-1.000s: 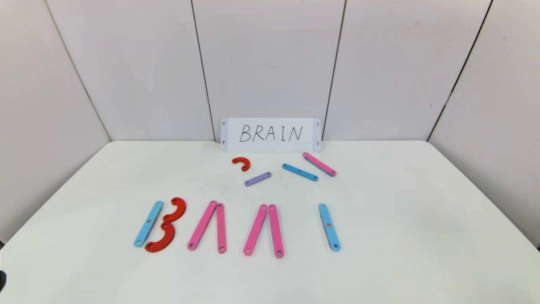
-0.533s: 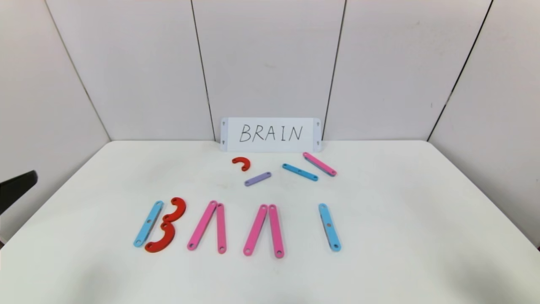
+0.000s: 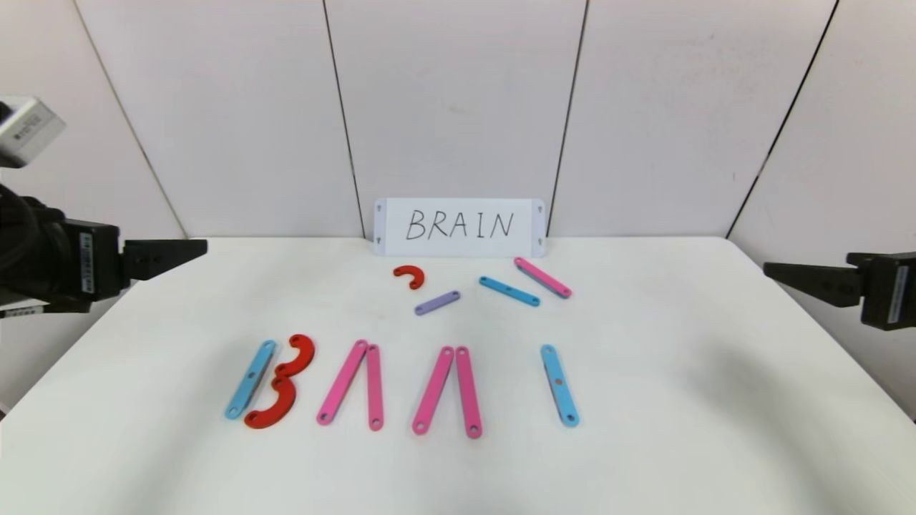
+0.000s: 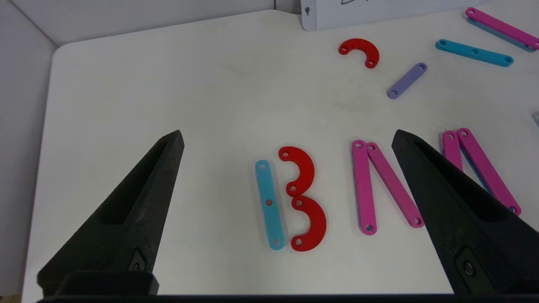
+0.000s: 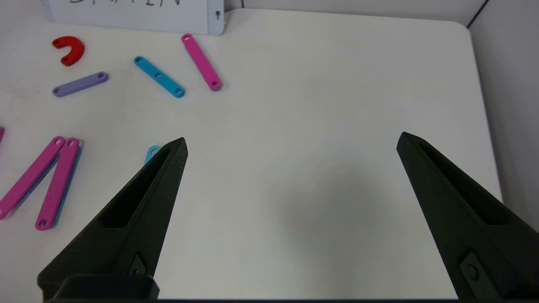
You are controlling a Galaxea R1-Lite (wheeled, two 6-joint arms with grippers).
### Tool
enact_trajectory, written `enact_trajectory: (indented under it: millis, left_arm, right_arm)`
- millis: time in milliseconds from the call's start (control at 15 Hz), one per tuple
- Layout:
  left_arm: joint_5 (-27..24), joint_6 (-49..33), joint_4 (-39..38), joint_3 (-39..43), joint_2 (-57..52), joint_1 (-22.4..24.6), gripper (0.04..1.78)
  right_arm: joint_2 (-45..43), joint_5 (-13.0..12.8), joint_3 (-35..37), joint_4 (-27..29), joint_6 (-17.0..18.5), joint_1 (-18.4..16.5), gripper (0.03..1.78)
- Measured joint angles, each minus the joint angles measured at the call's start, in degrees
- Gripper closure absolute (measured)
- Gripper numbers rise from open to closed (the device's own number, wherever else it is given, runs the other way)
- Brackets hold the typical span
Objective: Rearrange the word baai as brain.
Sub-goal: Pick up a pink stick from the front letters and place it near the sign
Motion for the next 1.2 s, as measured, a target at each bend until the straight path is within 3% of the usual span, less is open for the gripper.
enact_trajectory:
  millis: [133, 533, 867, 1200]
  left_arm:
    - [-2.47, 0.02, 2.39, -2.18, 4.08, -0.29, 0.09]
    - [-3.01, -0.22, 2.72, -3.13, 11.08, -6.61, 0.09]
    - [-2.29, -0.60, 2.97, -2.82, 14.26, -12.31, 0.09]
    - [-2.26, -0.41, 3.02, -2.07, 15.58, -13.75, 0.09]
  right_arm:
    - [4.13, 1.13, -1.68, 0.00, 0.00, 1.55, 0.07]
    - [11.50, 3.17, -4.13, -0.05, 0.13, 3.75, 0.07]
    - [14.36, 3.94, -4.06, -0.02, 0.02, 5.42, 0.07]
    - [15.13, 5.16, -6.92, -0.05, -0.11, 7.22, 0.07]
